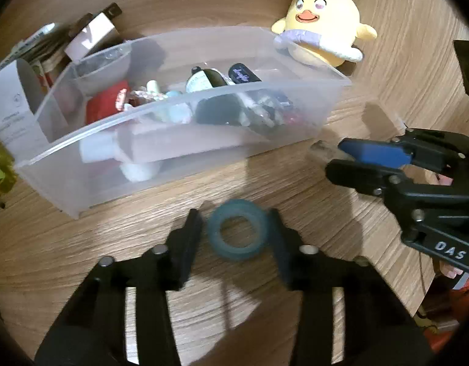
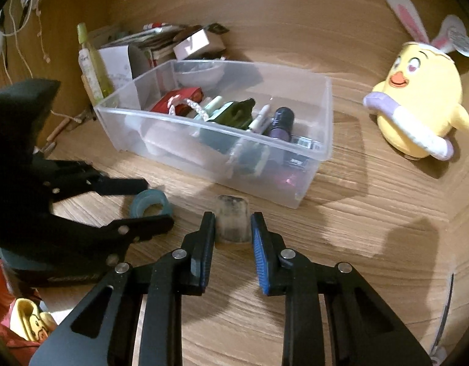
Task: Organize objects
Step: 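Grasp the teal tape roll with the left tool while the right grasps the clear eraser, then carry the tape roll and clear eraser into the bin and open both tools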
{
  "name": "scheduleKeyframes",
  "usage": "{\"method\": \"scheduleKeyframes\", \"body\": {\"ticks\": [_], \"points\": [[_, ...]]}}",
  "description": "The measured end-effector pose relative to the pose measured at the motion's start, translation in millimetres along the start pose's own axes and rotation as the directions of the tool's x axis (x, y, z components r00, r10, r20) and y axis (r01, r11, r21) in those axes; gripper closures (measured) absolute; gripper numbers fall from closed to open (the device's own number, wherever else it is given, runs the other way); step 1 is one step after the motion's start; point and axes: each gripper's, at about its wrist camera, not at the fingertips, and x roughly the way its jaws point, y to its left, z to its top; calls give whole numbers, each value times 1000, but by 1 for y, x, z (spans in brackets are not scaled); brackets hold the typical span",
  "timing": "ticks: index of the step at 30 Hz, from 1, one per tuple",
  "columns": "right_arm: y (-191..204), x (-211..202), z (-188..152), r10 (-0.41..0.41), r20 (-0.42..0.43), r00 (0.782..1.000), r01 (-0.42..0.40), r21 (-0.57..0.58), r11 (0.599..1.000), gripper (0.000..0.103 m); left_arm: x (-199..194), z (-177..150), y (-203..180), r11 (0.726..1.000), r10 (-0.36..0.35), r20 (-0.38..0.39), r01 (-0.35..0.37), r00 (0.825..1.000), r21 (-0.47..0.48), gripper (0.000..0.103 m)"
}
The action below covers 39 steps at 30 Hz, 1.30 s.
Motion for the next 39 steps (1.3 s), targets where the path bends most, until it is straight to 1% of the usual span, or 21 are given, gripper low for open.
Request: {"method": "scheduleKeyframes", "body": {"ticks": [3, 6, 9, 13, 18, 22, 25, 28, 31, 33, 36, 39], "points": [[-2, -7, -1, -1, 16, 1000, 1, 9, 1000, 81, -2, 0, 4, 1000, -18, 8, 18, 1000, -22, 64], [-4, -14, 0, 6, 36, 999, -7, 21, 1000, 81, -9, 0, 8, 999, -10, 25, 10, 1000, -37, 64], [-4, -20, 5, 9, 62, 998, -11, 26, 1000, 81, -21, 1, 12, 999, -3, 53, 5, 999, -51, 64], [-4, -30, 14, 12, 106, 994, -16, 35, 999, 81, -43, 7, 20, 997, 8, 113, 0, 994, -71, 64], [-5, -40, 33, 11, 168, 986, -19, 45, 999, 81, -69, 22, 29, 996, 26, 197, -8, 980, -91, 64], [-5, -47, 49, 11, 207, 978, -21, 46, 999, 81, -87, 38, 36, 995, 44, 265, -18, 963, -99, 64], [-3, -48, 64, 3, 226, 974, -13, 40, 999, 81, -95, 51, 38, 994, 55, 297, -26, 953, -103, 64], [-2, -45, 76, -10, 239, 971, 1, 36, 999, 81, -96, 65, 41, 993, 66, 307, -31, 950, -116, 64], [-5, -34, 88, -35, 229, 973, 26, 40, 999, 81, -93, 78, 42, 991, 65, 306, -26, 950, -129, 64], [-8, -27, 93, -42, 217, 975, 32, 48, 998, 81, -88, 84, 43, 991, 61, 300, -22, 952, -132, 64], [-14, -13, 99, -53, 190, 980, 43, 58, 997, 81, -77, 93, 44, 990, 74, 285, -36, 956, -135, 64], [-18, 4, 100, -50, 148, 988, 40, 66, 997, 81, -59, 98, 47, 989, 70, 250, -36, 966, -140, 64]]}}
